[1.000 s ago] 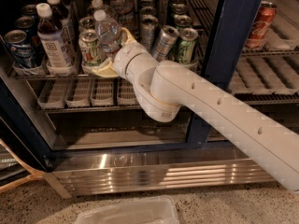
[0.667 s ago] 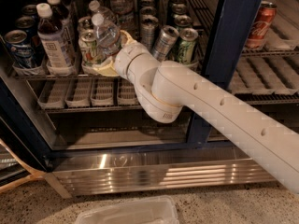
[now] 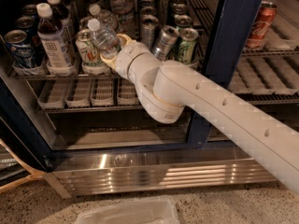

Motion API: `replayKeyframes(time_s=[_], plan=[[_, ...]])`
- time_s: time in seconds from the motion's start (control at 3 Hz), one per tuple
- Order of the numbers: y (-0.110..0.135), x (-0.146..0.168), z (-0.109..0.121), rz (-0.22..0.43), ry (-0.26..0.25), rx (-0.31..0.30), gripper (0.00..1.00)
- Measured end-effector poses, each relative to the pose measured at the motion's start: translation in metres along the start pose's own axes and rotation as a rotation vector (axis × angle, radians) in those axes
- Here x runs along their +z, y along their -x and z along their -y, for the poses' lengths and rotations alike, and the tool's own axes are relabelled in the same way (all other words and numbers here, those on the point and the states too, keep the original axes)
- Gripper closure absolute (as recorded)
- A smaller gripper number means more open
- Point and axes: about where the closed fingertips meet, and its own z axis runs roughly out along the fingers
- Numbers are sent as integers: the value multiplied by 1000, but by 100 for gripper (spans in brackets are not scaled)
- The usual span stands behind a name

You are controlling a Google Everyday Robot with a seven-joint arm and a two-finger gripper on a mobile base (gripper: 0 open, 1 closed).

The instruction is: Pick water bottle from top shelf of fridge

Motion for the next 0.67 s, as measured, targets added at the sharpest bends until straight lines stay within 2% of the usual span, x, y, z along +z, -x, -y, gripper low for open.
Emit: replayKeyframes(time_s=[0.33,0.67], plan=[[-11,-2,14,-9,-10,8,100],[-8,-2,14,-9,-10,8,100]])
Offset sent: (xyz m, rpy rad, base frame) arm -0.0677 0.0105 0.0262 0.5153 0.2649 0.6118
